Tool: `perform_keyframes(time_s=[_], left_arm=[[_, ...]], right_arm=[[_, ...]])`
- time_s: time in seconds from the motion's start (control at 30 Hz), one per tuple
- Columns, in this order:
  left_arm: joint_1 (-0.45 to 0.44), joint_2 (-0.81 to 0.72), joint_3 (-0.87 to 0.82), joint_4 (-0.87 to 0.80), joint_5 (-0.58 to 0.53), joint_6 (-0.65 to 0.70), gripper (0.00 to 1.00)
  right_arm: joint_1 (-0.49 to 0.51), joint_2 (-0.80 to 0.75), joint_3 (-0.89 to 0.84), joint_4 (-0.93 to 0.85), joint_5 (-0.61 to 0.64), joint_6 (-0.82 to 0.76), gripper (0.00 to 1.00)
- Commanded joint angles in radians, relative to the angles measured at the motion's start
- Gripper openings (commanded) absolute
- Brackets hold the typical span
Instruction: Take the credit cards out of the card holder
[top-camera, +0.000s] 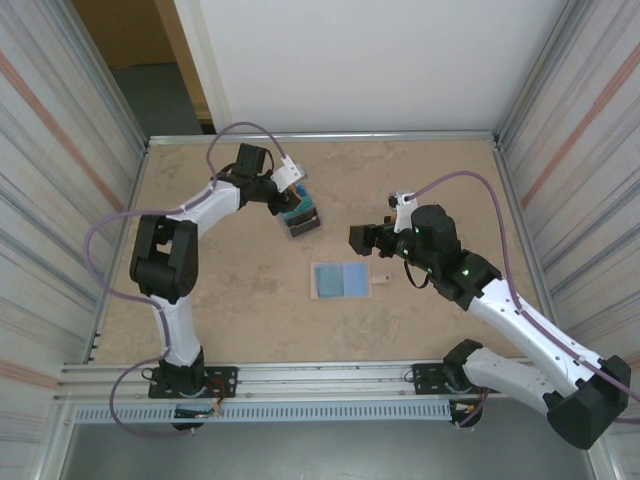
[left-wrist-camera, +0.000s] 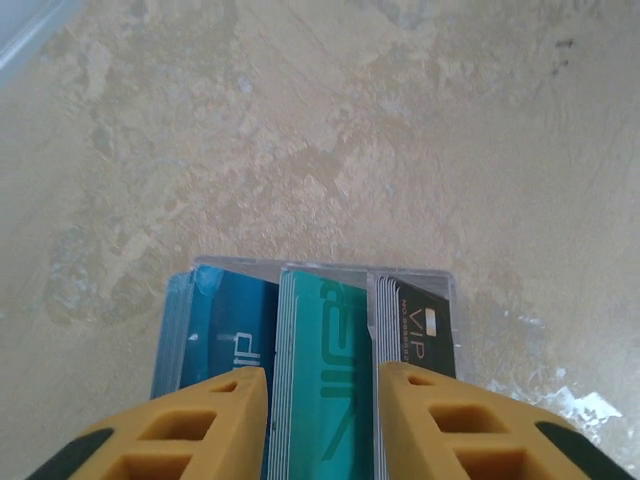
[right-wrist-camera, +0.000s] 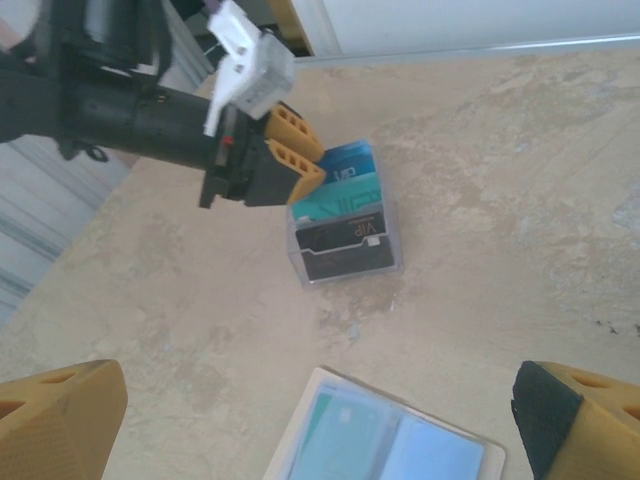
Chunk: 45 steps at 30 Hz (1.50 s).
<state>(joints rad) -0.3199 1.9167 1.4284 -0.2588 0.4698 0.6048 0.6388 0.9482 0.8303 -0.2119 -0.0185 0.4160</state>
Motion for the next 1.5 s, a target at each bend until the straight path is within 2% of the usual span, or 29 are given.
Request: perform_keyframes(time_s=[0.0, 0.03, 0.1, 0.17, 0.2, 0.27, 0.47, 0.57, 0.67, 0.87, 0.93, 1.23, 1.47], left_arm=[[-0.005, -0.136, -0.051, 0.041, 0.001, -0.082, 0.47], [-0.009, -0.158, -0.076, 0.061, -0.01, -0.11, 0.49], [-0.02, -0.23, -0.143, 0.107, -0.051, -0.164, 0.67], [-0.039, -0.291, -0.215, 0.151, -0.114, -0.214, 0.79], [-0.048, -0.332, -0.255, 0.176, -0.147, -0.246, 0.8], [-0.065, -0.402, -0.337, 0.215, -0.208, -0.32, 0.89], [-0.079, -0.645, -0.642, 0.426, -0.349, -0.58, 0.9], [-0.079, -0.742, -0.728, 0.425, -0.424, -0.628, 0.9], [-0.081, -0.826, -0.78, 0.383, -0.46, -0.66, 0.91], [-0.081, -0.945, -0.859, 0.332, -0.508, -0.701, 0.91], [-0.081, -0.963, -0.877, 0.319, -0.515, -0.71, 0.91], [-0.081, -0.966, -0.907, 0.312, -0.518, -0.749, 0.91], [-0.081, -0.947, -0.899, 0.316, -0.513, -0.758, 0.91]], right_arm=[[-0.003, 0.026, 0.018, -0.04, 0.06, 0.046, 0.96], [0.001, 0.034, 0.022, -0.052, 0.07, 0.054, 0.93], [0.021, 0.072, 0.037, -0.085, 0.097, 0.074, 0.85], [0.046, 0.108, 0.054, -0.122, 0.127, 0.1, 0.76], [0.056, 0.133, 0.069, -0.147, 0.135, 0.123, 0.71], [0.073, 0.185, 0.104, -0.202, 0.138, 0.165, 0.64], [0.183, 0.399, 0.214, -0.35, 0.166, 0.257, 0.47], [0.231, 0.526, 0.275, -0.403, 0.146, 0.275, 0.38], [0.273, 0.641, 0.328, -0.435, 0.137, 0.281, 0.34], [0.323, 0.831, 0.45, -0.517, 0.168, 0.277, 0.32], [0.326, 0.868, 0.472, -0.529, 0.169, 0.279, 0.35], [0.325, 0.921, 0.481, -0.529, 0.174, 0.282, 0.46], [0.322, 0.939, 0.47, -0.506, 0.167, 0.28, 0.48]])
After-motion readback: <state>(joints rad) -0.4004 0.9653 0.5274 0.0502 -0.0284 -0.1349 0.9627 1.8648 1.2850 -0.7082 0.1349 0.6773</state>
